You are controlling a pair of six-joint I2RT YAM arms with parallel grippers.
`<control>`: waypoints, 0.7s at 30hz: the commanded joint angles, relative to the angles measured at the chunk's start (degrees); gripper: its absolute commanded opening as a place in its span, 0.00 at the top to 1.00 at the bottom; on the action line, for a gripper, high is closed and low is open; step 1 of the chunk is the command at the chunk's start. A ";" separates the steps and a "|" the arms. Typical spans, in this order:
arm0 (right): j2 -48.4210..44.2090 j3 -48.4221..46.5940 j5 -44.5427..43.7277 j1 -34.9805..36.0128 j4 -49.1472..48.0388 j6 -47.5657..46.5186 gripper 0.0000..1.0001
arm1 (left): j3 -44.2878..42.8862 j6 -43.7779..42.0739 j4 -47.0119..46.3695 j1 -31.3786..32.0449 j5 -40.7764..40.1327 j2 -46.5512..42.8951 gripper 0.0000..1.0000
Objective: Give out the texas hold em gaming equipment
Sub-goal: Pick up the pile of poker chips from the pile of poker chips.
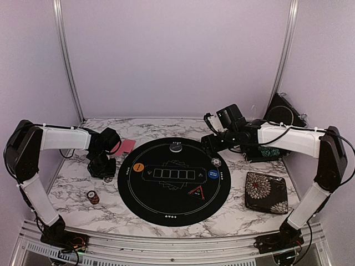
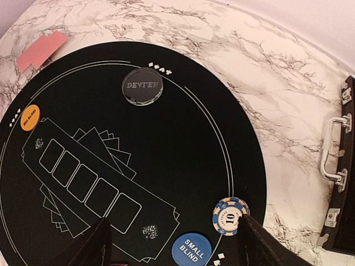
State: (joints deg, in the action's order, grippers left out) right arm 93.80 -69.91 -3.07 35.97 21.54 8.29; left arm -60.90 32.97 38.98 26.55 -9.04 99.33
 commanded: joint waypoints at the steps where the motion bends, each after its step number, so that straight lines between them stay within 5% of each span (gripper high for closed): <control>1: 0.16 -0.75 -0.45 -0.38 0.52 -0.35 0.25 | -1.23 -0.46 2.18 -0.27 -0.11 -1.38 0.63; 21: 0.24 -0.67 -0.44 -0.37 0.41 -0.45 0.25 | -2.15 -0.94 2.69 -0.27 -0.23 -1.51 0.63</control>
State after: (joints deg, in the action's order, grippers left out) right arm 93.80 -69.91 -3.07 35.97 21.54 8.27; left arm -61.04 32.91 39.38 26.55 -9.04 99.31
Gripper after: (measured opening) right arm 0.746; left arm 0.425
